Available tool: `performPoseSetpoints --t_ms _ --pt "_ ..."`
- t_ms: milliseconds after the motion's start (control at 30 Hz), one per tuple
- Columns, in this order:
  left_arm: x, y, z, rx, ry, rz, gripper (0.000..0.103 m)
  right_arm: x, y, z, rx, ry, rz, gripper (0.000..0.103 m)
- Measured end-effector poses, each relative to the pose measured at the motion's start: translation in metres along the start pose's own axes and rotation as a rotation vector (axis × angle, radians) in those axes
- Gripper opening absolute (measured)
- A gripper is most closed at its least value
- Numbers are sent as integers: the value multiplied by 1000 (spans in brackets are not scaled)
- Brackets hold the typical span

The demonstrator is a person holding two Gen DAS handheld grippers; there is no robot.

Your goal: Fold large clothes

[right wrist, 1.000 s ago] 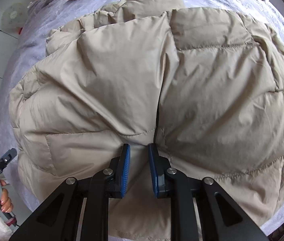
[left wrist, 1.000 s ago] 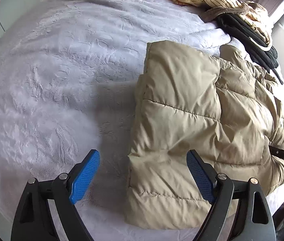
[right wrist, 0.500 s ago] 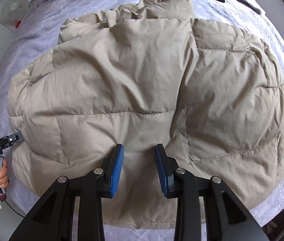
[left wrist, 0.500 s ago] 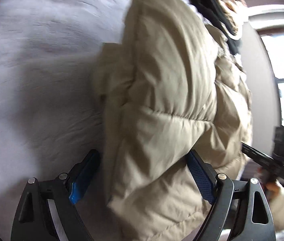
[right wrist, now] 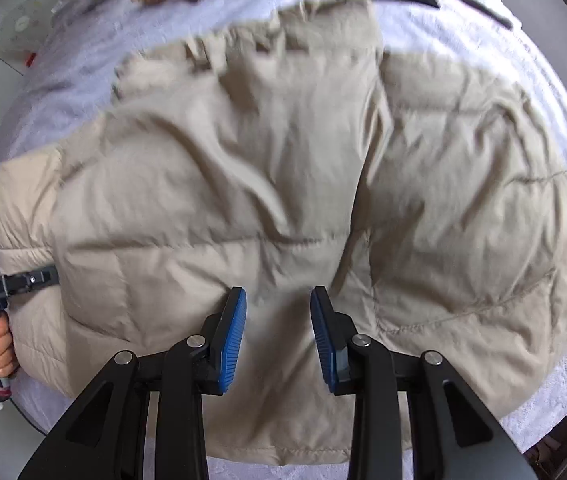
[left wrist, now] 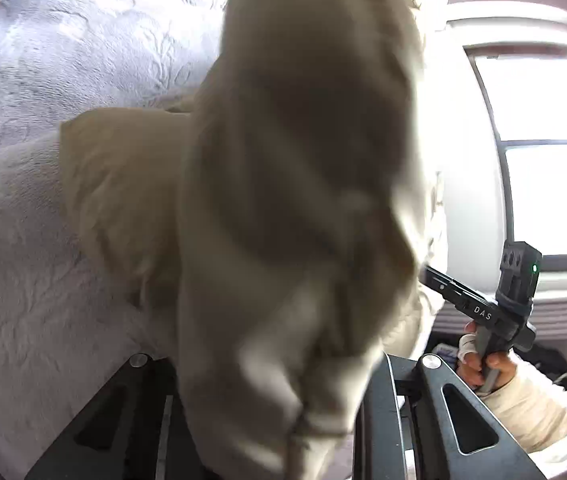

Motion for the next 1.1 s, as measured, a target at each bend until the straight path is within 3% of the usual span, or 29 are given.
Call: performPoseSetpoints --t_ms 67,100,133,267,433,633,767,833,900,967,1100 --pt "2 6 -10 2 8 -10 26 -19 13 4 27 30 -79 29" --pt "3 8 -16 0 7 -16 26 -28 13 6 25 34 -97 16" --pt "4 10 -22 0 7 -20 26 -37 8 8 3 26 -102 14" --pt "10 17 -63 1 -13 -35 26 -60 -37 19 -69 20 -50 13" --pt "15 19 -117 -29 -62 -45 26 -62 -70 17 -180 -51 -3 13" --pt "22 -15 -206 -85 -111 -32 26 -56 -89 7 -315 -140 14 9" --pt "20 -52 -255 -172 -128 -16 27 -53 -96 -4 -420 -200 18 7" --pt "19 -70 -273 -185 -127 -6 33 -54 -100 -10 -492 -245 23 6" --pt "18 -83 -284 -167 -106 5 51 -56 -105 -14 -554 -285 35 5" --pt "17 -96 -296 -143 -99 11 62 -59 -107 -14 -593 -300 51 5" --pt "21 -102 -303 -135 -107 30 64 -64 -94 -28 -633 -339 103 7"
Point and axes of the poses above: each gripper's, at about its wrist camera, not at the fingertips, and y roughly against the way its jaws point, z to its left, x to its underside, the point moved 8 cm from there along -y, roughly the way its jaws point, and after that the axes turned 7 degrees about y, right-handed, at the moved point
